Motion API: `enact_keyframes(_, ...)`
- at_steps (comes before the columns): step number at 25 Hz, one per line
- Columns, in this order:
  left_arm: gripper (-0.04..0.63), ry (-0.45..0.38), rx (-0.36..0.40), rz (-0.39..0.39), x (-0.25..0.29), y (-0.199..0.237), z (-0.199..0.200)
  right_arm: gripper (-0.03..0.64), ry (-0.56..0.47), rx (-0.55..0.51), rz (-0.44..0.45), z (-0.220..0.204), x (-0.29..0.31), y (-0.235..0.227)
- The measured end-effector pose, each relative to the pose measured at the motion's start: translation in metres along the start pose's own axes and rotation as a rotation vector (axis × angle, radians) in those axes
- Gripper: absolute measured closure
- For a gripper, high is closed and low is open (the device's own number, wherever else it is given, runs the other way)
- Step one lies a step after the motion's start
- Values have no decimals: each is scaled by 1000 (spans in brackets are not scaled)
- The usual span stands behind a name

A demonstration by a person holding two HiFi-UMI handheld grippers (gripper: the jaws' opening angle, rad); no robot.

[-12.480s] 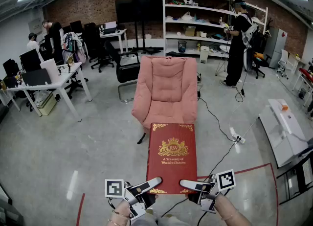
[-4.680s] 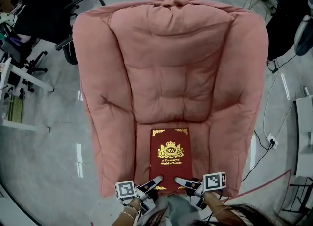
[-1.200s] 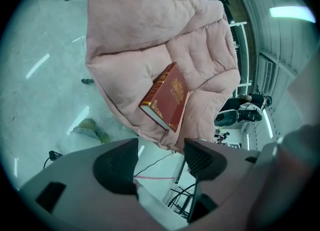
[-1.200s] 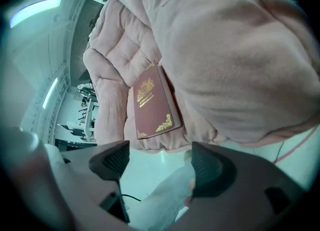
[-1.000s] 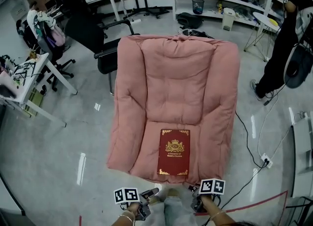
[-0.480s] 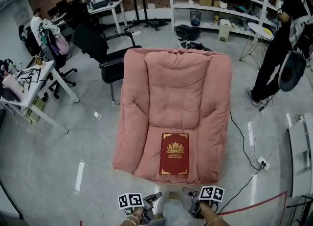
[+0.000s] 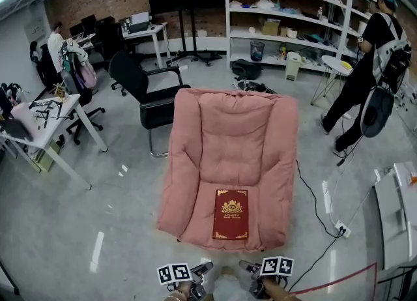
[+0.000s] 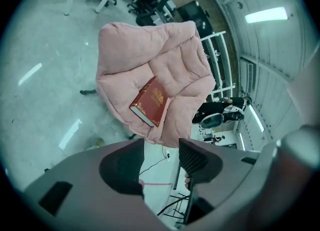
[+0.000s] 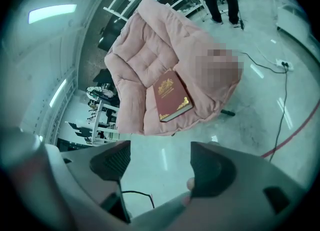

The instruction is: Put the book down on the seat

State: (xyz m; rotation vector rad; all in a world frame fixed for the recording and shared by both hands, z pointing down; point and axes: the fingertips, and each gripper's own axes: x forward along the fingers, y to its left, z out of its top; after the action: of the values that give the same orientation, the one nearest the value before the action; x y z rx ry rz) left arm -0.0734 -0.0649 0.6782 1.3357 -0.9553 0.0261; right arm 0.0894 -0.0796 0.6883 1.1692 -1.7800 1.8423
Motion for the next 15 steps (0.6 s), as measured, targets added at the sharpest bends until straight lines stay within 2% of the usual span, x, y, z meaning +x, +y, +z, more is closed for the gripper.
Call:
enact_keyframes(4, 383, -33, 19, -9, -23, -6, 3, 222, -3, -70, 5, -13, -22, 23)
enact_keyframes(15, 405, -81, 73, -89, -83, -18, -10, 222, -173, -44, 82, -28, -74, 74)
